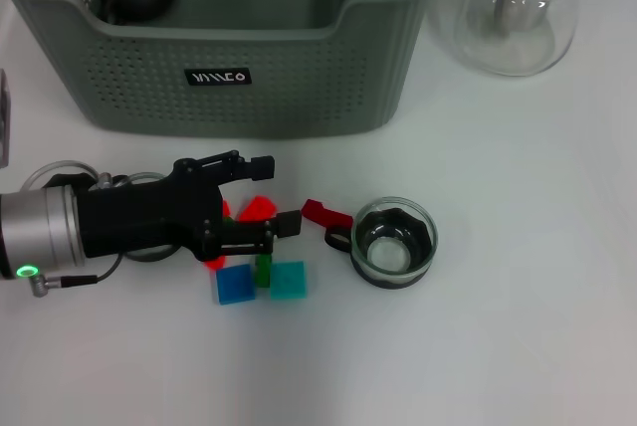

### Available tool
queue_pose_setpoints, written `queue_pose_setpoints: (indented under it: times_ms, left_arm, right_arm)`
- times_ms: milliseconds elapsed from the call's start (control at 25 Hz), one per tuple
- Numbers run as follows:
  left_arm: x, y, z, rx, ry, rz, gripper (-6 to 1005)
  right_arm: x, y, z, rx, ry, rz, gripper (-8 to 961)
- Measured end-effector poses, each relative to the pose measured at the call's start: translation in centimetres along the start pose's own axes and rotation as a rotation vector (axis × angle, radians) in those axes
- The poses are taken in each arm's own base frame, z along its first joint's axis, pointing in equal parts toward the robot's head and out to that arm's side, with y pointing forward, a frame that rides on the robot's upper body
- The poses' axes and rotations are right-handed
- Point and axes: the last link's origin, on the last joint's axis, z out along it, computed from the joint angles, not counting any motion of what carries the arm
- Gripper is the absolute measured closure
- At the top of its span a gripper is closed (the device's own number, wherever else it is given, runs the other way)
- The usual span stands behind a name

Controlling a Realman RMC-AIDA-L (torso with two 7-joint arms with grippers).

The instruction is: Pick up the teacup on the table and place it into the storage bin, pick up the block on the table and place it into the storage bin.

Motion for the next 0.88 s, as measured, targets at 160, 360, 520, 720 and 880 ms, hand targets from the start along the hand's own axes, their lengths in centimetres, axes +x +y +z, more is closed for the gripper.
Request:
queue_pose_setpoints:
  times_ms: [160,360,520,720,880]
  left_arm:
    - [0.1,0.0,0.0,-0.002,0.001,0.002,140]
    - [0.1,0.0,0.1,-0.004,0.001,0.004,140]
    - [0.2,0.0,0.2,-0.006,0.002,0.004,140]
    - [0.1,0.1,0.5,-0.006,0.004,0.003,140]
    - [0.1,0.1,0.6,-0.006,0.006,0.004,140]
  right_arm:
    - [0.8,0.3,2.0,0.088,-0.006,-0.069,891]
    - [1.8,0.8,3.1,0.123,0.016,-0.139,890]
    - [2.2,1.1,3.4,0.123,0.036,-0.173,890]
    - [2.7,1.6,3.7,0.113,0.065,-0.211,889]
    - [3.1,1.9,3.9,0.107,0.085,-0.229,889]
